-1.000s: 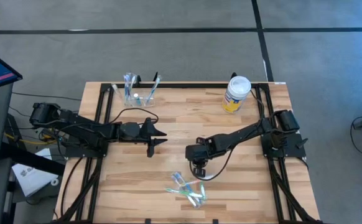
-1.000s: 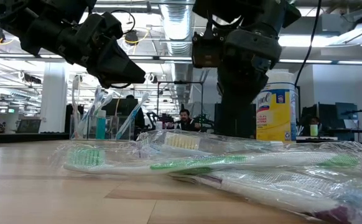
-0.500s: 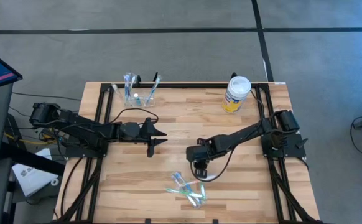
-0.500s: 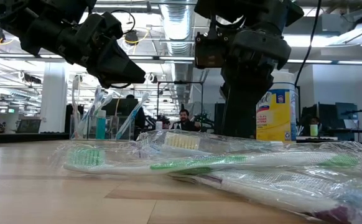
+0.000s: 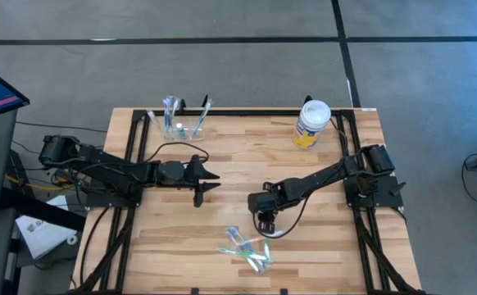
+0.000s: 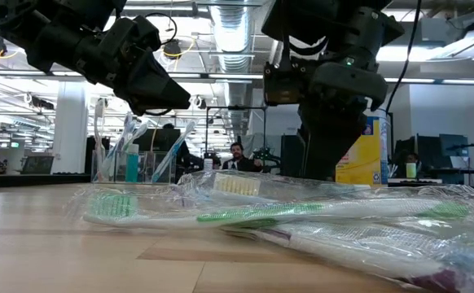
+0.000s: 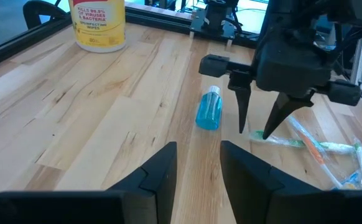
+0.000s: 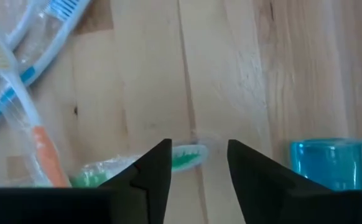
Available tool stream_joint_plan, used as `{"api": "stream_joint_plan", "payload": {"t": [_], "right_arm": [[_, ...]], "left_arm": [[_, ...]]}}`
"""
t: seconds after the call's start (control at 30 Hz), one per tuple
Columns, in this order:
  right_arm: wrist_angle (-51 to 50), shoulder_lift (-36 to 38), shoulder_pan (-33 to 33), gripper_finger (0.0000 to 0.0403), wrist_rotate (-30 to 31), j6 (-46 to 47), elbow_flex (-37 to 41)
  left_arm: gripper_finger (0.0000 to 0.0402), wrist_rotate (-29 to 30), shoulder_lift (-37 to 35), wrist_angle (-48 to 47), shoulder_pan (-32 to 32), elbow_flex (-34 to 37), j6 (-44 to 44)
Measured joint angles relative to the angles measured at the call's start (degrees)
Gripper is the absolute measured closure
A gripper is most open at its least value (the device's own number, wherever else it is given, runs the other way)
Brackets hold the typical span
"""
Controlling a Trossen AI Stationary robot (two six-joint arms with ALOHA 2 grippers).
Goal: Pick & Place toothbrushing station
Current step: Put the green toothbrush into the transparent organizer
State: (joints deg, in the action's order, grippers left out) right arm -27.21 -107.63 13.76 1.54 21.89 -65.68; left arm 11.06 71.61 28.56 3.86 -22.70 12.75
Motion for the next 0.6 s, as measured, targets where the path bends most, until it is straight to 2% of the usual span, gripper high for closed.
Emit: {"api": "stream_joint_plan", "payload": {"t": [0.13,0.27,0.3,0.6], "right_arm": [[0.1,0.0,0.0,0.0292,0.0,0.5,0.1],[0.1,0.0,0.0,0.0379,0.0,0.6,0.1],[0.0,0.0,0.0,0.039,0.0,0.4,0.1],[0.0,0.0,0.0,0.0402,0.0,0.2,-0.3]], "left_arm": [[0.0285,0.0,0.0,0.0,0.0,0.0,0.0],[0.0285,0.0,0.0,0.0,0.0,0.0,0.0],[0.0285,0.0,0.0,0.0,0.0,0.0,0.0],[0.0285,0.0,0.0,0.0,0.0,0.0,0.0]]}}
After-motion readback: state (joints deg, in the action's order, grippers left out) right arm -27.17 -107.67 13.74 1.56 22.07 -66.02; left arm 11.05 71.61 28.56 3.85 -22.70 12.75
